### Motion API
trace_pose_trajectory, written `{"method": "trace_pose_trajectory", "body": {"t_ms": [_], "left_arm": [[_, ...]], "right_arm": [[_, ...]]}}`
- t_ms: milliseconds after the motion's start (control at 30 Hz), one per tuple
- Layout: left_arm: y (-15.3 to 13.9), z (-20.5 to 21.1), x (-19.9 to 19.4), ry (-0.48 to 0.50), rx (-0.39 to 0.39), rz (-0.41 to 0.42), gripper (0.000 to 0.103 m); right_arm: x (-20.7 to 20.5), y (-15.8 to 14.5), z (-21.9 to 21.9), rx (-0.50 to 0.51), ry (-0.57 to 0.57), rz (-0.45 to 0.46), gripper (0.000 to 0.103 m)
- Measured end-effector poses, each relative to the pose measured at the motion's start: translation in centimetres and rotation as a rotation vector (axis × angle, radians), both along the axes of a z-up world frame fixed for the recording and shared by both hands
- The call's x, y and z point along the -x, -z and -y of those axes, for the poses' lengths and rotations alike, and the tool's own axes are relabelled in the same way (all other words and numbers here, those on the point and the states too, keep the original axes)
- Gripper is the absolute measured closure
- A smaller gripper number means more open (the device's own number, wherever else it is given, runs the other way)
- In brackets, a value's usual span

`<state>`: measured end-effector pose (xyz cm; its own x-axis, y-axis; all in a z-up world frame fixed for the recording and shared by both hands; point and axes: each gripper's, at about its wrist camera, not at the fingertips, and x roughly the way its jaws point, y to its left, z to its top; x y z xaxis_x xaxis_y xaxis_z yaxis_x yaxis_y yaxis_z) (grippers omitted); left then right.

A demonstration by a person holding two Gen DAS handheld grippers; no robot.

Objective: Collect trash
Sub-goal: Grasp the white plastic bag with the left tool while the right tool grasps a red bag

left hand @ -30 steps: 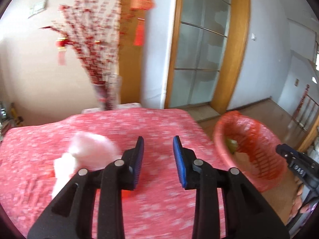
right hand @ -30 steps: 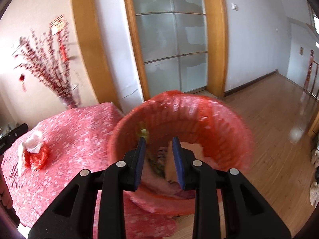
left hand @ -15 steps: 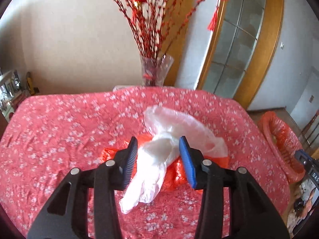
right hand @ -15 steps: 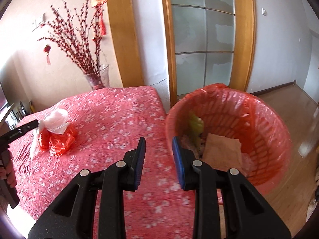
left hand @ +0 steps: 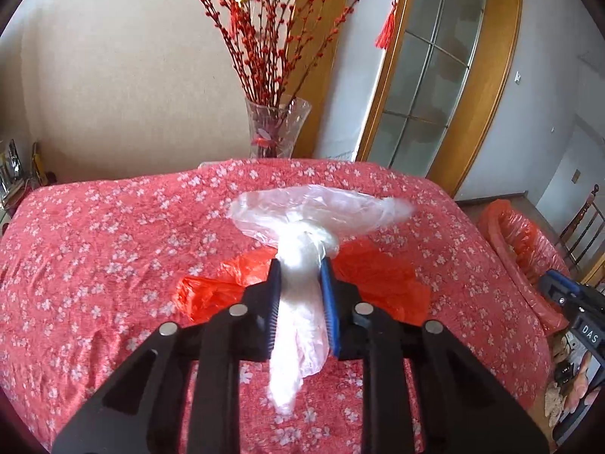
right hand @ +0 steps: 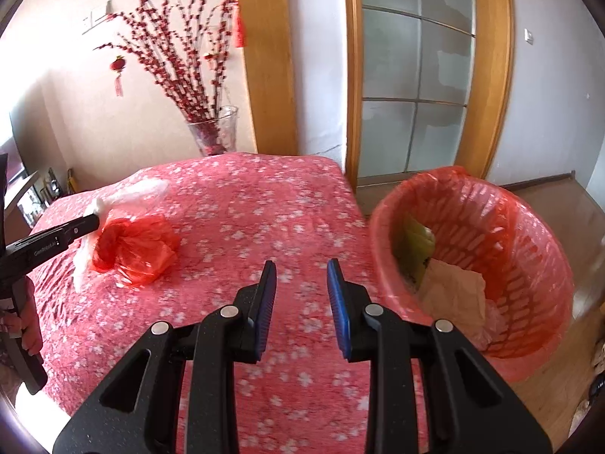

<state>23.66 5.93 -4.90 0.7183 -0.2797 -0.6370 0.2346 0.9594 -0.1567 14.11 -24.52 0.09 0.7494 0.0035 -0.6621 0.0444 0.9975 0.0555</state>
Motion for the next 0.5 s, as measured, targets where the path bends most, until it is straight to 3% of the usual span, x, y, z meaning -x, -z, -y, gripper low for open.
{"method": "trace_pose_trajectory", "body": {"t_ms": [267, 400, 500], "left_arm": [[-2.4, -3.7, 1.3, -0.067, 0.014, 0.061, 0.082], [-3.1, -6.0, 1.9, -0.115, -0.018, 0.085, 0.081], [-3.1, -7.6, 2.1, -0.151, -0.031, 0.084, 0.081]], "right_arm": [[-1.8, -0.3, -5.2, -0.016, -0.122, 0.002, 0.074], [-3.1, 0.1, -8.7, -0.04, -0.205, -0.013, 0.074], [-3.8, 0.2, -11.2, -0.073, -0.277, -0.012, 0.054]]}}
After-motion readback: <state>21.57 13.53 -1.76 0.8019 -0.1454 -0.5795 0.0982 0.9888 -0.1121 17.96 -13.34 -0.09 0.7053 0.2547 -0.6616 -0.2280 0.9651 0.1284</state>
